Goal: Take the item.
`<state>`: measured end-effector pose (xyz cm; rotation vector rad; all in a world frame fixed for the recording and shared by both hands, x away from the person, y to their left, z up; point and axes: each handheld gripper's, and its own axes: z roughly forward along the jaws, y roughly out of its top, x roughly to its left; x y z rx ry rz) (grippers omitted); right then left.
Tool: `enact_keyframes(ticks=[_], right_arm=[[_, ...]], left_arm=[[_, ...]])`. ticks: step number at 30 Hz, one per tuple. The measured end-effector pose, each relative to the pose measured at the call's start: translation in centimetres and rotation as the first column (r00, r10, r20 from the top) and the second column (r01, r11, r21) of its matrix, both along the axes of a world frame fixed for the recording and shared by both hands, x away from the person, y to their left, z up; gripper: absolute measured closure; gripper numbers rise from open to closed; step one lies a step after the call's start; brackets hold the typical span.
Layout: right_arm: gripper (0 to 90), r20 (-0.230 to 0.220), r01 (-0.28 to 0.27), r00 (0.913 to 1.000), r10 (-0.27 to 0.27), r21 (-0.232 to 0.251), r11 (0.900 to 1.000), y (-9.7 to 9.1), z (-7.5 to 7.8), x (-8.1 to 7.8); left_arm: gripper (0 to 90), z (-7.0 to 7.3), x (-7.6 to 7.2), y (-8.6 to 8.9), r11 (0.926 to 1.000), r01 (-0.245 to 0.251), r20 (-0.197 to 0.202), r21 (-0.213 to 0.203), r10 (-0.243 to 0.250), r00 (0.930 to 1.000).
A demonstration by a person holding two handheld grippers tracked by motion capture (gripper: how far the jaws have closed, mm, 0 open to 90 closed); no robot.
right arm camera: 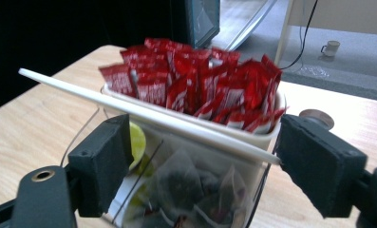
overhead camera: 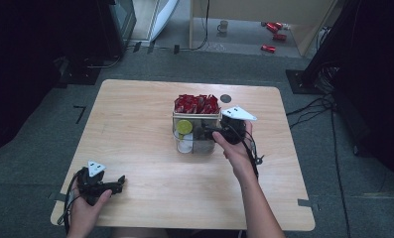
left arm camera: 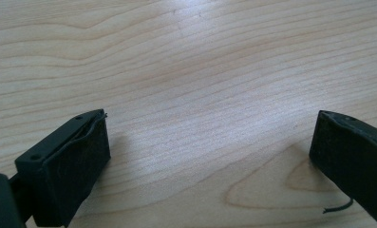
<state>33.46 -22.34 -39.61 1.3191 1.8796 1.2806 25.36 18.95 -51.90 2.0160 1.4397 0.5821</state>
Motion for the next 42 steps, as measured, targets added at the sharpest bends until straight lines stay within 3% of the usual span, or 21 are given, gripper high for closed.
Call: enact_keyframes(ticks=[3, 19, 25, 34, 42], right_arm=[[18.3, 0.002, 0.001, 1.0, -0.001, -0.042, 0.9991, 0.1, -0.5, -0.7], [18.3, -0.058, -0.004, 0.9983, 0.002, -0.021, 0.9998, -1.0, -4.8, -3.0], [18.2, -0.074, -0.012, 0.9972, 0.01, -0.022, 0.9997, -1.3, -5.7, -3.5], [18.2, -0.062, -0.009, 0.998, 0.009, -0.006, 0.9999, -2.1, -5.5, -4.3], [21.9, -0.031, -0.008, 0.9995, 0.008, 0.001, 1.0, -1.5, -3.4, -3.8]], left_arm=[[0.0, 0.0, 0.0, 0.0, 1.0, 0.001, 0.001, 0.002, -0.001, 1.0], [0.0, 0.0, 0.0, 0.0, 1.0, 0.0, 0.0, -0.001, 0.0, 1.0], [0.0, 0.0, 0.0, 0.0, 1.0, 0.0, -0.001, 0.0, 0.0, 1.0], [0.0, 0.0, 0.0, 0.0, 1.0, 0.0, 0.0, 0.0, 0.0, 1.0], [0.0, 0.0, 0.0, 0.0, 1.0, -0.001, 0.001, -0.002, 0.001, 1.0]])
